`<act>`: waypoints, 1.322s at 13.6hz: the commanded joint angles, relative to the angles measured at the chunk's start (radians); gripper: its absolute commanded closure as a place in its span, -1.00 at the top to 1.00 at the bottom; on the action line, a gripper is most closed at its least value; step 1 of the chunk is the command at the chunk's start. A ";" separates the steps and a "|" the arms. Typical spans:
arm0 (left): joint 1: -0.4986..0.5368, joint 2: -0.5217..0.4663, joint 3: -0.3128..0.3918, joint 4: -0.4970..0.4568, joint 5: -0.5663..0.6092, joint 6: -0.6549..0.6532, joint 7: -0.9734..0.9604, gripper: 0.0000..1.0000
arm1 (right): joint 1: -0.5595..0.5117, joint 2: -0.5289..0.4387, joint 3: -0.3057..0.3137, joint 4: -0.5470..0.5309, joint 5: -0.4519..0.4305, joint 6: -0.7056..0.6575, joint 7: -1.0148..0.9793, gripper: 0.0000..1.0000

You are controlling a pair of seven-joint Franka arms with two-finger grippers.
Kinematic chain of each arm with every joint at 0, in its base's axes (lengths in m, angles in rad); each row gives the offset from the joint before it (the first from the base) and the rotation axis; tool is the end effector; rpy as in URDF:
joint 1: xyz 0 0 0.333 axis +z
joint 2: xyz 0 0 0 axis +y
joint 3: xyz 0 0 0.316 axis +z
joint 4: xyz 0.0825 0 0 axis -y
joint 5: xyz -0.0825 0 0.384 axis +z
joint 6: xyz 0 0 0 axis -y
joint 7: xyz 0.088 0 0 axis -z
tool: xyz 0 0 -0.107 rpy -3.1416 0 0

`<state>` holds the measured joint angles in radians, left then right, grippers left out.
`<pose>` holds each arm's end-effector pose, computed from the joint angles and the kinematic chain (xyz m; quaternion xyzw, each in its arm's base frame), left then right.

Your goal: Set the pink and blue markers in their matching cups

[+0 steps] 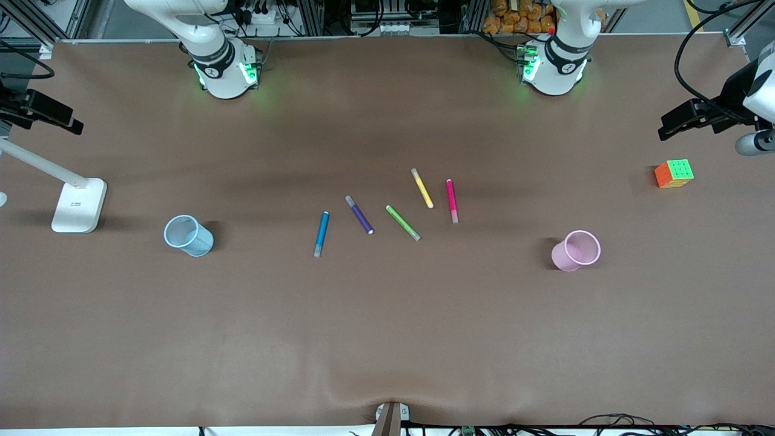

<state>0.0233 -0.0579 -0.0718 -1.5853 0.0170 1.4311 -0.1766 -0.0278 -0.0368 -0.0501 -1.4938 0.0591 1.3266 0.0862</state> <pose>0.5209 -0.0245 0.6373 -0.9967 -0.0649 0.0467 0.0159 0.5153 -0.0334 0.6601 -0.9945 0.0764 0.0653 0.0297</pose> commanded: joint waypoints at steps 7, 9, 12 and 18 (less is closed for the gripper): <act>-0.006 0.021 -0.011 0.045 0.027 -0.026 0.014 1.00 | -0.007 0.005 0.009 0.012 -0.008 -0.012 0.012 1.00; -0.017 0.039 -0.022 0.034 0.015 -0.026 0.031 1.00 | -0.007 0.005 0.009 0.010 -0.008 -0.012 0.012 1.00; -0.020 0.041 -0.045 0.002 0.012 0.012 0.019 1.00 | -0.007 0.005 0.009 0.010 -0.008 -0.012 0.012 1.00; -0.034 0.093 -0.089 -0.055 0.009 0.126 -0.021 1.00 | -0.007 0.005 0.009 0.010 -0.008 -0.012 0.012 1.00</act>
<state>-0.0017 0.0012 -0.1445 -1.6368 0.0251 1.5334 -0.1708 -0.0278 -0.0350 -0.0496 -1.4938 0.0591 1.3246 0.0863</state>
